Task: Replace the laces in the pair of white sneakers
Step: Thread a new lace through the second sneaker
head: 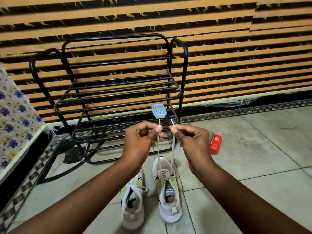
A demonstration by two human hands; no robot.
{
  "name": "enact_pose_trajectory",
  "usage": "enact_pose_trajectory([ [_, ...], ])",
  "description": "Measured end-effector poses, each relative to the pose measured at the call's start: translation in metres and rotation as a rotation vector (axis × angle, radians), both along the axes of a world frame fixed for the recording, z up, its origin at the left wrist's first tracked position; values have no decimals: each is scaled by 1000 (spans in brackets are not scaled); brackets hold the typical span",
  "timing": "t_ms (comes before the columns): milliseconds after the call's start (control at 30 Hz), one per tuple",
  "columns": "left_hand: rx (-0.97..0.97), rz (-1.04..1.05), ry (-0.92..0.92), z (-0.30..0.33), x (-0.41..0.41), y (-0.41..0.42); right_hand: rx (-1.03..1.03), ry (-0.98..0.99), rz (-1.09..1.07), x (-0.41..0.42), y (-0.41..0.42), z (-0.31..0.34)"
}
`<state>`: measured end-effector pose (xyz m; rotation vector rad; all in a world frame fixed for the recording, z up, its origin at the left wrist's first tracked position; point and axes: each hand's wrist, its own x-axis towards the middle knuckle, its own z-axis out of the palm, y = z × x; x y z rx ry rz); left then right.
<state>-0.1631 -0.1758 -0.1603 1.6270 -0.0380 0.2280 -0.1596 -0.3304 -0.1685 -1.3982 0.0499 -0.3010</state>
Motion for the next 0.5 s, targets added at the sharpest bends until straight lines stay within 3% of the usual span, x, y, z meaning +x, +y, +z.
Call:
enact_pose_trajectory([
  [500, -139, 92, 40, 3, 1, -5, 1, -66, -18, 0, 19, -4],
])
